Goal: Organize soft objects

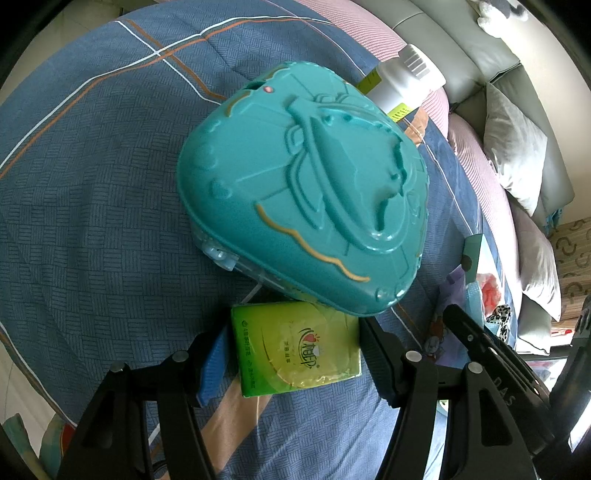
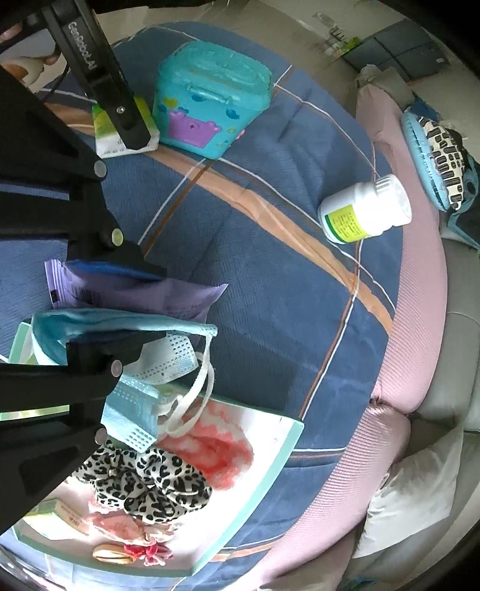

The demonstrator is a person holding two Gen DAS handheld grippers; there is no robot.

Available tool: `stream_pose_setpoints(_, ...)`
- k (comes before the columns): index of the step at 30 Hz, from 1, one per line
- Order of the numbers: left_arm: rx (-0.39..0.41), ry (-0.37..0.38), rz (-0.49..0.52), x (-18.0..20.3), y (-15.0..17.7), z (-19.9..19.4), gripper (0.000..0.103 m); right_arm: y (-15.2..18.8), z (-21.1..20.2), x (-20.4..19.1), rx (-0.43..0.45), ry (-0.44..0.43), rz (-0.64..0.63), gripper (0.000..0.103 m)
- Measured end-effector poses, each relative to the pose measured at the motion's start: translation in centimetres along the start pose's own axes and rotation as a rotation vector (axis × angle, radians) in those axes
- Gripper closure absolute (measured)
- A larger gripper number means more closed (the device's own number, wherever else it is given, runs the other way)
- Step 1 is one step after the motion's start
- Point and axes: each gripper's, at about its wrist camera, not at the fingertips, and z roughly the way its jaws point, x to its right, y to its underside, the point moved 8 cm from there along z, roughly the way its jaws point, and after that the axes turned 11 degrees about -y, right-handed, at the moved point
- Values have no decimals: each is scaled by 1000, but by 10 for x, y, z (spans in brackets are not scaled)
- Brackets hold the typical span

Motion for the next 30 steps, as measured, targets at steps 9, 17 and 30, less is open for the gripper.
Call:
stream_pose_setpoints(9,-3,5,0,-4,-3,1,36,0,-7,0,12,-14,1,86)
stream_pose_setpoints(17,-5,7,2,-6,-4,1,36,2,-11,3,19,-10,-21,86)
stream_pose_setpoints(30,-7,14,-2,-7,-4,1,36,13,-18,-1,11,-75,-57,82)
